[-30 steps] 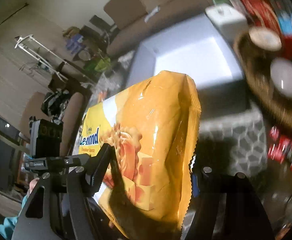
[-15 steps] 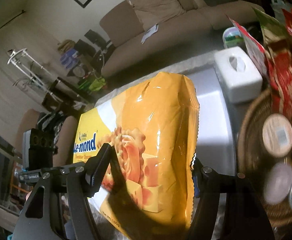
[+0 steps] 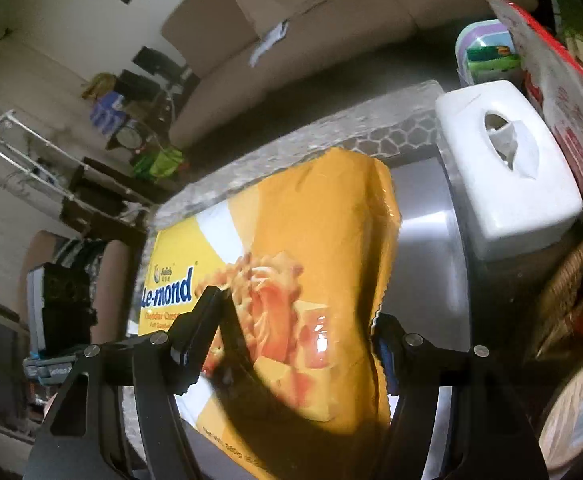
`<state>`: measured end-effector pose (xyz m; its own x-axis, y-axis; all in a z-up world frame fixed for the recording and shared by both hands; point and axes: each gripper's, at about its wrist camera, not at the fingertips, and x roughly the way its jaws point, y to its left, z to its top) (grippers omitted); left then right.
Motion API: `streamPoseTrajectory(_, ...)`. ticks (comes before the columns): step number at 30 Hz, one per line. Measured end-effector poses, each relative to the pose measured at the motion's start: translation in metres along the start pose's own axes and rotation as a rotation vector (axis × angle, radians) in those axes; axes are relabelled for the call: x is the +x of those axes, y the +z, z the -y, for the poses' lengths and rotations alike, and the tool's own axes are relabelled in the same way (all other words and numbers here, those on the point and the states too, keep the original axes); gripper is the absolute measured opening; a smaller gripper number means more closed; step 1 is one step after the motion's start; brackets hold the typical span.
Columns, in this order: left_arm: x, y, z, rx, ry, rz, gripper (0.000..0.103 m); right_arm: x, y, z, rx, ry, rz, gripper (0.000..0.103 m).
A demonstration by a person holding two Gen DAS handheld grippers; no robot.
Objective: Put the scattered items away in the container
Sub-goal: 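Lower the Le-mond pack into the box and open both grippers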
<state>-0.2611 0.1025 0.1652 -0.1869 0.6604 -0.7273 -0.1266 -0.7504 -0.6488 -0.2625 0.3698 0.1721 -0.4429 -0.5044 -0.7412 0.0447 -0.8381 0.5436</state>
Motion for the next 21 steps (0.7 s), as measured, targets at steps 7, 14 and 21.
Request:
streamPoseTrajectory(7, 0.043, 0.021, 0.000, 0.049, 0.140, -0.042, 0.066, 0.040, 0.013, 0.026, 0.036, -0.090, -0.040, 0.068)
streamPoseTrajectory(14, 0.067, 0.027, 0.020, 0.168, 0.324, -0.067, 0.069, 0.060, 0.017, 0.019, -0.050, -0.242, -0.057, 0.068)
streamPoseTrajectory(21, 0.107, 0.014, 0.035, 0.357, 0.627, -0.070, 0.068, 0.082, 0.004, 0.009, -0.183, -0.448, -0.078, 0.065)
